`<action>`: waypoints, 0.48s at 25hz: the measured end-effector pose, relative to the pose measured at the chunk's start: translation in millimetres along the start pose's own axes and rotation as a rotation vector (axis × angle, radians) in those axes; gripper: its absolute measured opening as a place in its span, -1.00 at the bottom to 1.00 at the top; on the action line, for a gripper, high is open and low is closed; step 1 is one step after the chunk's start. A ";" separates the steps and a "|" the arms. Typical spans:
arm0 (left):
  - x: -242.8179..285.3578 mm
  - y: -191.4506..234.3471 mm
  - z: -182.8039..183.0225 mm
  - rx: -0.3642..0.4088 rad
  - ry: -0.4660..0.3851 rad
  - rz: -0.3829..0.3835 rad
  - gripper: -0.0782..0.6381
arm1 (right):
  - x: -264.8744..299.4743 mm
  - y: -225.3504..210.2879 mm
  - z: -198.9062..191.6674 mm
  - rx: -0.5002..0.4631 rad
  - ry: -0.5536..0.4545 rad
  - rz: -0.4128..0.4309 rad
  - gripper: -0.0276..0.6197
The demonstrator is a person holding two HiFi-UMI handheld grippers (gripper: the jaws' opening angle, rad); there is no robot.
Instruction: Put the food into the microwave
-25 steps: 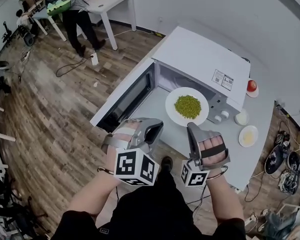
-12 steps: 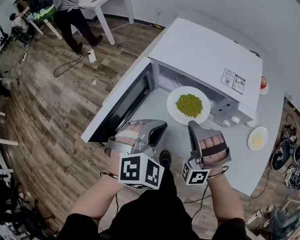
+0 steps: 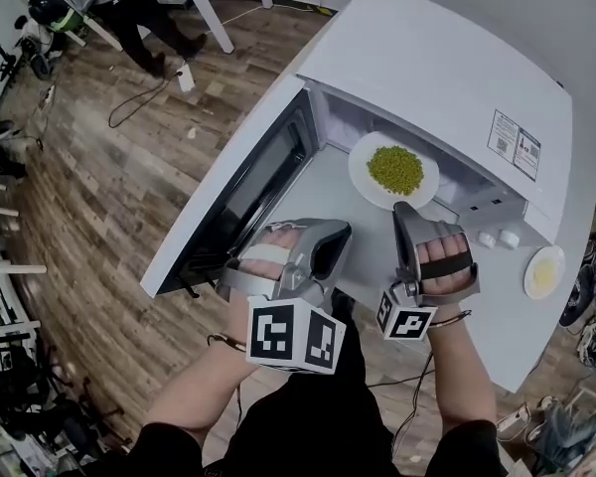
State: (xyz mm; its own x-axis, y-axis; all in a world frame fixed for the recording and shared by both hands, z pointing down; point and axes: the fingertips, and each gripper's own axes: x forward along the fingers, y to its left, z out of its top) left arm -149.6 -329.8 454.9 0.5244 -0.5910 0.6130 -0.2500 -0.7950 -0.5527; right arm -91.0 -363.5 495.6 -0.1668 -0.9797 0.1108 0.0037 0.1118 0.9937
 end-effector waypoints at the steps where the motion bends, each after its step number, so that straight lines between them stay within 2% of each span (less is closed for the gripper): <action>1: 3.6 1.4 -2.4 -0.004 0.000 0.001 -0.76 | 5.3 2.5 -1.1 0.001 0.005 0.003 -0.83; 12: 34.1 12.3 -11.2 -0.031 0.007 -0.023 -0.76 | 38.1 32.2 -14.0 0.017 0.036 0.084 -0.83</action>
State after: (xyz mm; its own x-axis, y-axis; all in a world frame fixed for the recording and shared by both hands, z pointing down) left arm -144.0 -361.3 475.4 0.5249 -0.5736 0.6289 -0.2637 -0.8120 -0.5206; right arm -83.5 -399.6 532.1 -0.1309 -0.9722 0.1944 -0.0011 0.1962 0.9806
